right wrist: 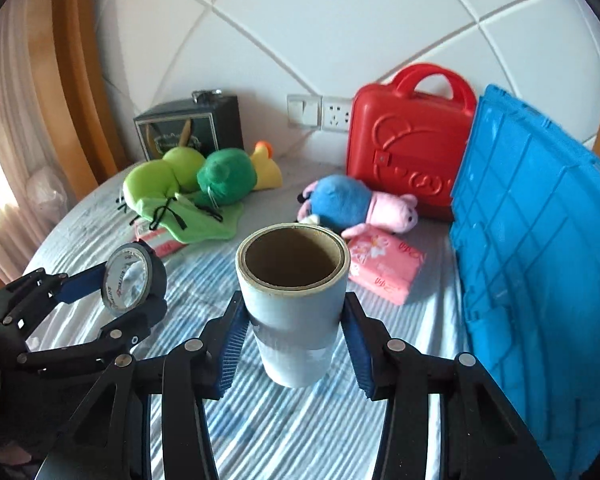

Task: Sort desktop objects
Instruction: 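Lift the tape roll with the left tool while the right tool grasps the white paper roll, then carry both rolls into the blue crate and open both tools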

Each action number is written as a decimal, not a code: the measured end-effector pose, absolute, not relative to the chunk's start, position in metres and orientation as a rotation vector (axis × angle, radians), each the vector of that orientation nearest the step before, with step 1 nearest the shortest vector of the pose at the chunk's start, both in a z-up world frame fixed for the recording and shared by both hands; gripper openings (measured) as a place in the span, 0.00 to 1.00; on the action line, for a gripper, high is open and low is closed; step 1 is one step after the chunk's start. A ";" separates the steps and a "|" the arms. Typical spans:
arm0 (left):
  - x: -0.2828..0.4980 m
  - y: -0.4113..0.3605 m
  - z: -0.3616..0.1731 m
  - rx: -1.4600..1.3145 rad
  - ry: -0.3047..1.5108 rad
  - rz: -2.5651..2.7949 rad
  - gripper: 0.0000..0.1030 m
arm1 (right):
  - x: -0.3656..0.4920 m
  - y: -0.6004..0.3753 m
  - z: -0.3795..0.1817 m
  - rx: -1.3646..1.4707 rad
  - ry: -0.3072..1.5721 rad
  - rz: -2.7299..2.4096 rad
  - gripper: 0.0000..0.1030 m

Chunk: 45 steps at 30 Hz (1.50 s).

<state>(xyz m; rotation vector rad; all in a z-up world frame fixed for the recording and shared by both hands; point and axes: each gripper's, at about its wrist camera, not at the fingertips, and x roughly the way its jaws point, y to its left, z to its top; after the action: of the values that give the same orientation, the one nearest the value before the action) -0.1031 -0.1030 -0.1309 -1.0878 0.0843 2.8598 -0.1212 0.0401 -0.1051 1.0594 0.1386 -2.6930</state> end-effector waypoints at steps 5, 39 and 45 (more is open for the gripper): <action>-0.068 -0.079 -0.093 -0.944 0.102 2.871 0.54 | -0.075 0.065 -0.053 0.912 0.118 -2.808 0.45; 0.003 0.248 0.012 -0.663 0.305 2.499 0.54 | 0.052 0.399 0.015 0.875 -0.013 -3.347 0.45; 0.002 0.248 0.011 -0.667 0.301 2.493 0.54 | 0.038 0.405 0.006 0.944 0.016 -3.365 0.45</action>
<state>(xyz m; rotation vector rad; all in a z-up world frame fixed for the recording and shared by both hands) 0.0019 0.2479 0.0107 -0.6666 0.3014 2.4925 0.0376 0.4046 0.0064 0.9436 0.0156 -3.3646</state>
